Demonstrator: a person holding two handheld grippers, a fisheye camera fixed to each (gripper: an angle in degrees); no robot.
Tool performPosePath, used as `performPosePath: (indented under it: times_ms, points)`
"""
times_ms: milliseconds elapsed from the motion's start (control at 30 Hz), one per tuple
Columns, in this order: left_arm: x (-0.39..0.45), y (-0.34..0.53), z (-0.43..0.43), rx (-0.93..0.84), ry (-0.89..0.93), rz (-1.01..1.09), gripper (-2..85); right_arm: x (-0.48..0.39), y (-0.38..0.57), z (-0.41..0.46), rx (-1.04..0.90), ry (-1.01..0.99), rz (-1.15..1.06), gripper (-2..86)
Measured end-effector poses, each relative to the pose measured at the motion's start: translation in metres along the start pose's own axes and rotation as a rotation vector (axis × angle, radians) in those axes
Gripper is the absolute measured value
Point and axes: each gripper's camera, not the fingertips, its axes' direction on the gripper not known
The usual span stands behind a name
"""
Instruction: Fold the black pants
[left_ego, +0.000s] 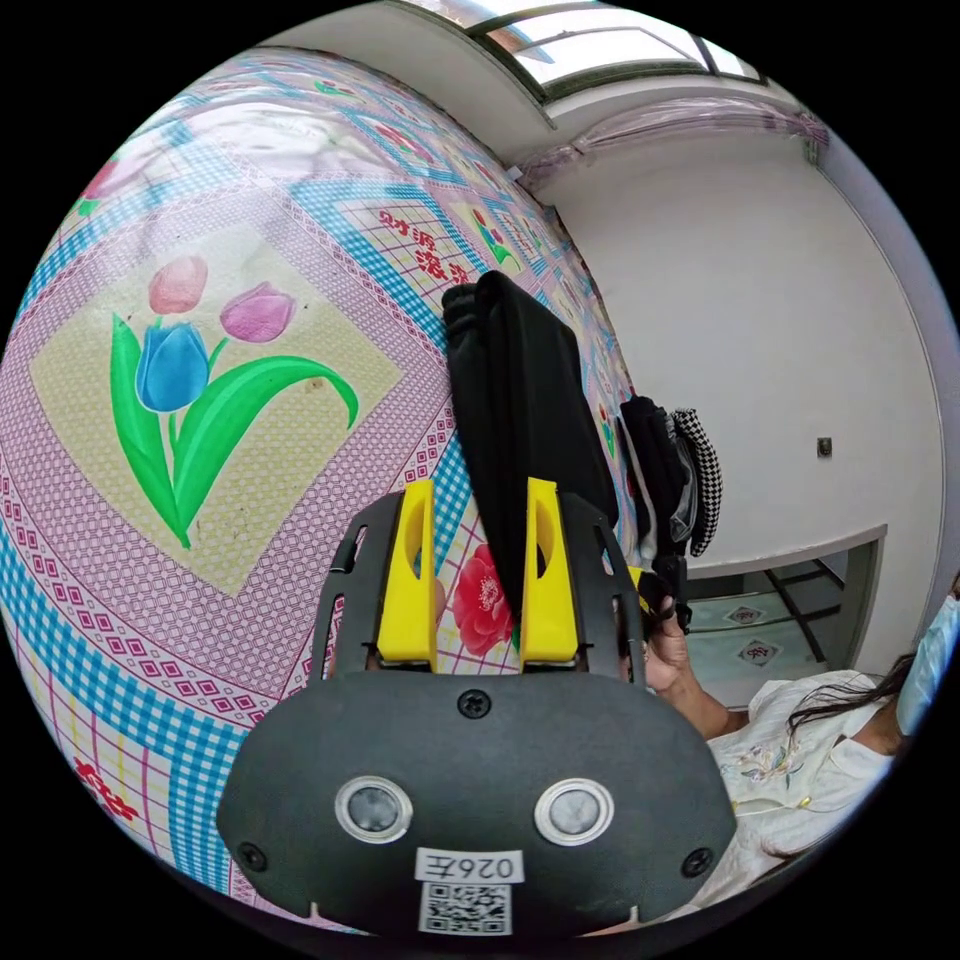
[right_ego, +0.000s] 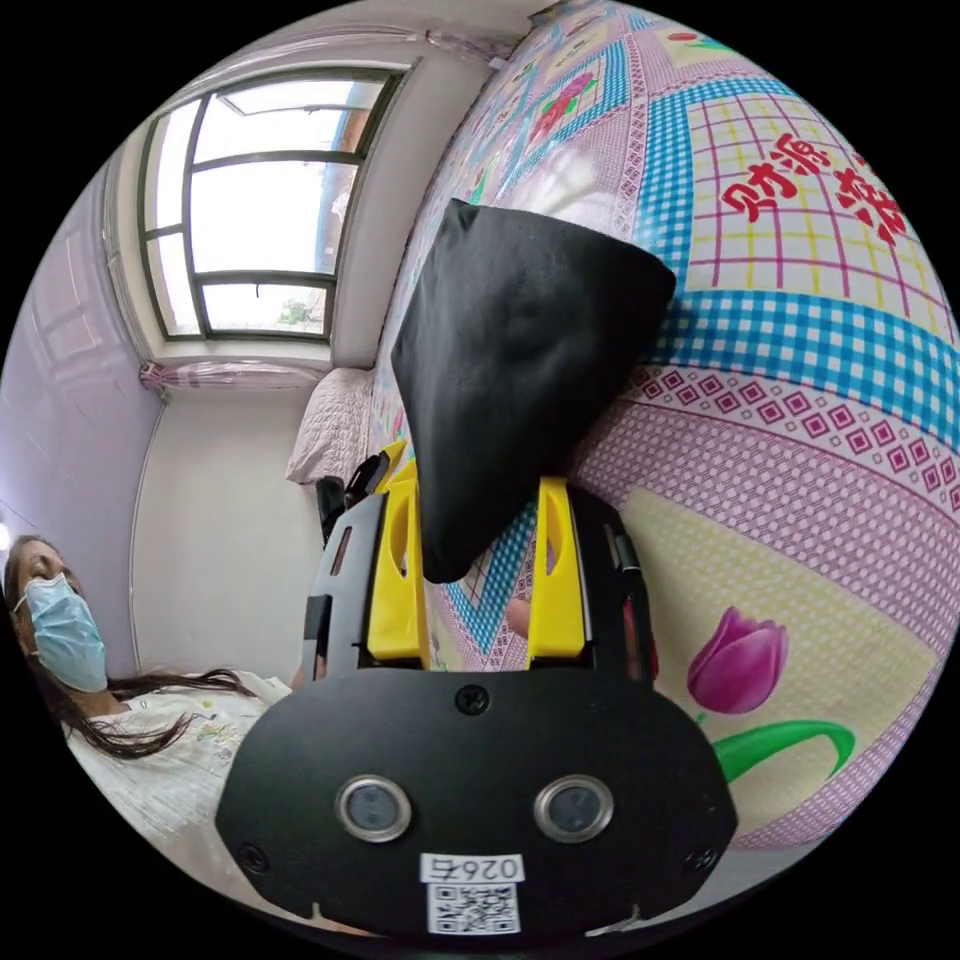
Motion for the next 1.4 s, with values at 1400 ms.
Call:
performPosePath:
  times_ms: [1400]
  points:
    - [-0.074,-0.129,-0.123,-0.020,0.461,-0.168,22.4,0.073,-0.016,-0.018,-0.027,-0.455,0.331,0.0]
